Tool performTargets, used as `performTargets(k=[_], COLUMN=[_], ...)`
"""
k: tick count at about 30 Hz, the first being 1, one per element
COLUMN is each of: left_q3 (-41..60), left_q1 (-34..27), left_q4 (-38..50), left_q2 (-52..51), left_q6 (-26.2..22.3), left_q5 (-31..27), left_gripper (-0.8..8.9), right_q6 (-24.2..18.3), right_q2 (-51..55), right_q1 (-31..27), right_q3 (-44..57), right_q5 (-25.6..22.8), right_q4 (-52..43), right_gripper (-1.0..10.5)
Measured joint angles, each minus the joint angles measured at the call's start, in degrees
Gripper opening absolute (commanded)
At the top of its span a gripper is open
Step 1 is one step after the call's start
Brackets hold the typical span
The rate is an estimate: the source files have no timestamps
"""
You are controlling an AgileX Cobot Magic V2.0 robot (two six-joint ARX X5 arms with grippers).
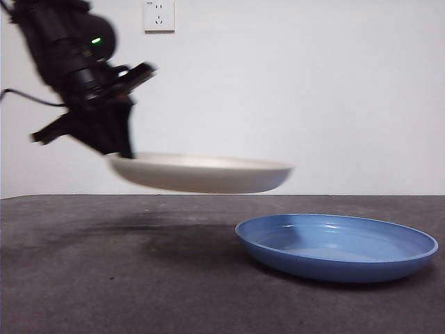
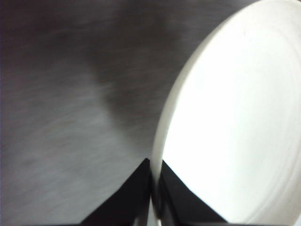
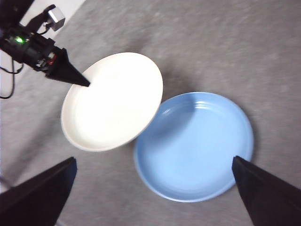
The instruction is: Pick up the white plate, put it on the blue plate, put it on desk
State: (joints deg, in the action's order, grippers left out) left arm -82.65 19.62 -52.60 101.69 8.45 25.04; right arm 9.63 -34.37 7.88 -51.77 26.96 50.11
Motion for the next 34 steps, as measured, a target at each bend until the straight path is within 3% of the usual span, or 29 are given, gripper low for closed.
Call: performTargets(k=[5, 14, 23, 34], left_q3=[-4.2, -15.5, -26.0, -26.6], left_q1=[7.0, 13.5, 15.2, 15.5], left_q4=[1.4, -0.3, -4.4, -5.4], left_q2=[1.8, 14.0, 22.8, 24.8], left_q6=[3.0, 4.8, 4.5, 4.1], left_q5=[0.0, 0.0, 0.0, -0.3], left_gripper=[0.15, 0.15, 0.15, 0.30], right_q6=[-2.8, -3.8, -3.9, -3.9], right_q2=[2.4, 4.0, 4.7, 4.7], right_q1=[0.0, 0.0, 0.0, 0.4], right_q3=[-2.3, -7.4, -8.6, -8.6], right_q5=[-6.3, -6.4, -6.3, -6.1], right_q4=[4.1, 7.7, 9.0, 9.0], right_gripper=[6.4, 6.4, 6.4, 6.4])
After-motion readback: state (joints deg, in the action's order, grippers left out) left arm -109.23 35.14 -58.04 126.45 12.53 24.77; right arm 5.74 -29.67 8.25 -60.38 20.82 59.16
